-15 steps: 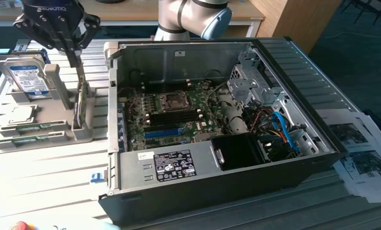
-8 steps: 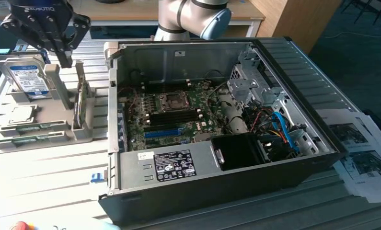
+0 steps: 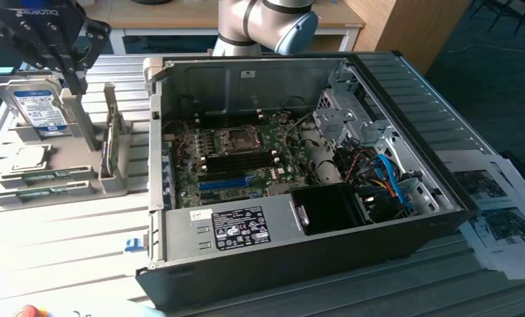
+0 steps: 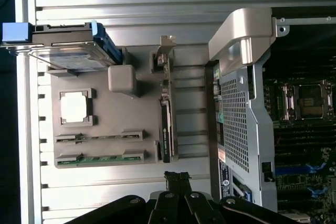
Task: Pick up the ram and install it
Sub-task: 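Reach for the ram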
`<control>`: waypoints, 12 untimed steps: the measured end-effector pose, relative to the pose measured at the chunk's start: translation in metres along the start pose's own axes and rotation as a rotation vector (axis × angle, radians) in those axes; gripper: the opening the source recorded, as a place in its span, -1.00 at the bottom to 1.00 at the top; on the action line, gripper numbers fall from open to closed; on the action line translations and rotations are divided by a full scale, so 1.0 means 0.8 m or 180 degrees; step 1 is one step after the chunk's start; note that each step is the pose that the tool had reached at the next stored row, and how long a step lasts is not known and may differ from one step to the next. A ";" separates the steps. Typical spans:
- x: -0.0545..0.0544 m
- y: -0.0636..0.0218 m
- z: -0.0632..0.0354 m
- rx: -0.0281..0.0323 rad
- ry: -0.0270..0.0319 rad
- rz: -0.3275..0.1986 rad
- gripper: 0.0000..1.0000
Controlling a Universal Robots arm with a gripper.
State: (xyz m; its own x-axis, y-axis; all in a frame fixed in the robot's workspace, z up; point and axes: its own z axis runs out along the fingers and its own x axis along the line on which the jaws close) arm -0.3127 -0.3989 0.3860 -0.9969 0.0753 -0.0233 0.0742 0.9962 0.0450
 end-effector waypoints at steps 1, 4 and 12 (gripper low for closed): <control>0.003 0.000 0.000 0.0000 0.0000 0.0000 -0.80; 0.013 -0.001 0.000 0.0000 0.0000 0.0000 -0.80; 0.021 -0.002 0.000 0.0000 0.0000 0.0000 -0.80</control>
State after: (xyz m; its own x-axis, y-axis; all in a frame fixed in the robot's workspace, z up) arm -0.3294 -0.3989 0.3856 -0.9969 0.0752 -0.0233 0.0741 0.9962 0.0451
